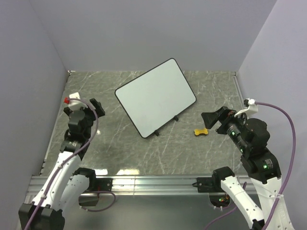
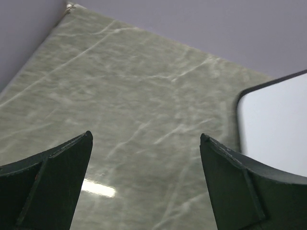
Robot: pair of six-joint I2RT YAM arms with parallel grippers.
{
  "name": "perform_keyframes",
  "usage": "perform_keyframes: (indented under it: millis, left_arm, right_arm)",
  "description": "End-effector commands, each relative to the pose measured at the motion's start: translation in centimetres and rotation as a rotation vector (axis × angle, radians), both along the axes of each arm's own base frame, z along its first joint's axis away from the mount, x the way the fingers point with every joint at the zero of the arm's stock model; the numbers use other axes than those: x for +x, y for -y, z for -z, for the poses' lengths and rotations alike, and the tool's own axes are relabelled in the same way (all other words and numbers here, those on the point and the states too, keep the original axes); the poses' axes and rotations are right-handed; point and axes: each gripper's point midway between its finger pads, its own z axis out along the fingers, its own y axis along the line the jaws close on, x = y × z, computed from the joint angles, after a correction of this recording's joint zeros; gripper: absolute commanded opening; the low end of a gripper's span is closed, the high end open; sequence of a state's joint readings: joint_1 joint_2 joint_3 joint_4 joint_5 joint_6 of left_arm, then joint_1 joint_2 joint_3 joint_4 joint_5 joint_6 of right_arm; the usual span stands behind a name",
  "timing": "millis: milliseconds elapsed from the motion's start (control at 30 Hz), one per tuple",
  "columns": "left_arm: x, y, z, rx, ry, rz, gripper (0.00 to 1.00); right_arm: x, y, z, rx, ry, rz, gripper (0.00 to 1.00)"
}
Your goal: Erase the whiteboard
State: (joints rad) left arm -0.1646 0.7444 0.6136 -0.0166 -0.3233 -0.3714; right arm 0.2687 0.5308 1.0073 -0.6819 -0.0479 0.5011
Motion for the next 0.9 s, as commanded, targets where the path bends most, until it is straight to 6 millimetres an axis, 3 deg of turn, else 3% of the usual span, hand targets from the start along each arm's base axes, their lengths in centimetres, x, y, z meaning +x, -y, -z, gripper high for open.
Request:
perform_keyframes:
  millis: [0, 33, 100, 167, 200, 233, 400, 433, 500, 600, 700, 733, 800, 867]
  left_arm:
    - [0.2, -2.8, -2.3, 0.165, 0.194, -0.12, 0.99]
    - [0.4, -2.7, -0.3, 0.186, 0.167, -0.112, 0.99]
    - [1.0, -2.2, 0.1, 0.182, 0.191, -0.079, 0.99]
    - [1.6, -2.0, 3.0, 0.187, 0.145, -0.056, 1.0]
    - [1.9, -1.8, 2.4, 0.178, 0.201, -0.051, 0.99]
    - [1.9, -1.9, 4.9, 0.186, 0.158, -0.038, 0.99]
    - [2.6, -0.9, 7.0, 0.202, 0.192, 0.068, 0.99]
    - [2.8, -0.9, 8.1, 0.217, 0.154, 0.076, 0.99]
    - [2.4, -1.8, 9.3, 0.238, 0.133, 0.033, 1.0]
    - [2.5, -1.8, 8.8, 0.239, 0.177, 0.03, 0.99]
    - [3.8, -0.4, 8.7, 0.24, 0.192, 0.106, 1.0]
    - [4.1, -0.4, 9.5, 0.239, 0.162, 0.11, 0.99]
    - [4.5, -0.4, 8.6, 0.232, 0.215, 0.108, 0.99]
    - [5.2, -0.9, 10.3, 0.22, 0.173, 0.105, 0.99]
  right_arm:
    - [0.8, -0.1, -0.5, 0.004, 0.026, 0.008, 1.0]
    - [0.8, 0.0, -0.6, 0.003, 0.028, 0.009, 1.0]
    - [0.9, 0.0, -0.7, -0.006, 0.037, 0.013, 1.0]
    - [0.9, 0.1, -0.7, -0.007, 0.043, 0.017, 1.0]
    - [0.9, 0.2, -0.8, -0.002, 0.048, 0.023, 1.0]
    - [0.9, 0.2, -0.8, 0.001, 0.049, 0.023, 1.0]
    - [0.2, 0.1, -0.2, 0.002, 0.025, 0.009, 1.0]
    - [0.1, 0.1, -0.1, 0.002, 0.019, 0.009, 1.0]
    - [0.0, -0.1, 0.1, -0.003, 0.007, 0.0, 1.0]
    - [0.1, -0.1, 0.1, -0.003, 0.005, 0.003, 1.0]
    - [0.3, -0.5, 0.3, -0.002, -0.001, -0.015, 1.0]
    - [0.4, -0.6, 0.7, -0.002, -0.011, -0.02, 1.0]
    - [0.4, -1.1, 0.8, 0.005, -0.023, -0.043, 1.0]
    - [0.5, -1.5, 0.9, 0.007, -0.031, -0.061, 1.0]
